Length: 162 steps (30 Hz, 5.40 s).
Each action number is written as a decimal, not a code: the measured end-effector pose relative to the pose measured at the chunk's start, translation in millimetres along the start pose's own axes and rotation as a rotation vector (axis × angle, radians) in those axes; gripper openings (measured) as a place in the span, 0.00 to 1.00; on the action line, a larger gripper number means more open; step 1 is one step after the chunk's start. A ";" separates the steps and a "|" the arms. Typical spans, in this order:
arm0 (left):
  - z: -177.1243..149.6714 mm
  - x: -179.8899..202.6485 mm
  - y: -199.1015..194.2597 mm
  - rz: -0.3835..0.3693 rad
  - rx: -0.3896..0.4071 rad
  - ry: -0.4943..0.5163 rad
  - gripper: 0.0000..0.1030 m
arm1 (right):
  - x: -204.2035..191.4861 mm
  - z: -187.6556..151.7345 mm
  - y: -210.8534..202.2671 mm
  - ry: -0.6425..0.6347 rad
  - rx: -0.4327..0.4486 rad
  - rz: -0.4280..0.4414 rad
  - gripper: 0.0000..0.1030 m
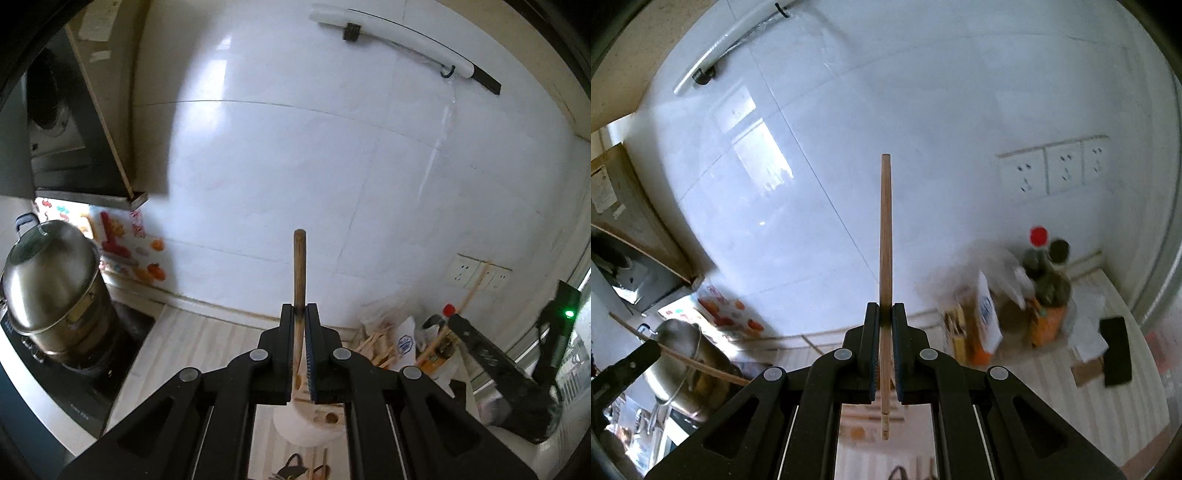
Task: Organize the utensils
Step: 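Lift both chopsticks up and carry them over the pink holder, then lower both chopsticks into the holder slots and open both tools, then grasp a chopstick on the mat with the right tool while the left tool grasps another, then lift both chopsticks and carry them over the pink holder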
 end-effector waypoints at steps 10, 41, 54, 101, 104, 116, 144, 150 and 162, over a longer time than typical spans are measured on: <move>-30.1 27.2 74.1 -0.029 -0.124 0.016 0.03 | 3.1 8.8 58.1 0.003 0.006 -0.030 0.06; -138.0 -53.5 86.6 0.169 -0.264 0.114 1.00 | 53.1 -66.0 29.6 0.017 -0.198 -0.068 0.67; -347.2 -109.4 84.5 0.300 -0.626 0.210 1.00 | 89.1 -265.7 12.4 -0.045 -0.588 -0.152 0.66; -450.6 39.6 76.4 -0.045 -0.819 0.336 0.05 | 260.8 -351.4 -52.1 -0.071 -0.758 -0.430 0.07; -449.8 32.3 69.3 -0.015 -0.821 0.309 0.04 | 259.6 -346.0 -41.2 -0.083 -0.765 -0.419 0.07; -437.0 -62.3 46.9 0.113 -0.864 0.079 0.04 | 185.0 -381.1 -15.1 -0.138 -0.816 -0.290 0.07; -404.5 -68.6 83.0 0.153 -0.774 0.179 0.04 | 122.5 -382.6 35.0 -0.269 -0.843 -0.319 0.07; -360.8 -68.0 67.7 0.160 -0.662 0.195 0.04 | 116.1 -354.4 19.4 -0.222 -0.744 -0.300 0.07; -259.5 -61.6 46.7 0.141 -0.429 0.130 0.04 | 87.7 -267.4 -14.7 -0.165 -0.513 -0.242 0.06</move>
Point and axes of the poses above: each gripper's, at about its wrist camera, not at the fingertips, and y roughly the way its jaws point, x to its right, z to its top, the point moved 10 cm from there along y, roughly the way its jaws point, and after that the axes turned 14 degrees about x, right-handed, at the moved point
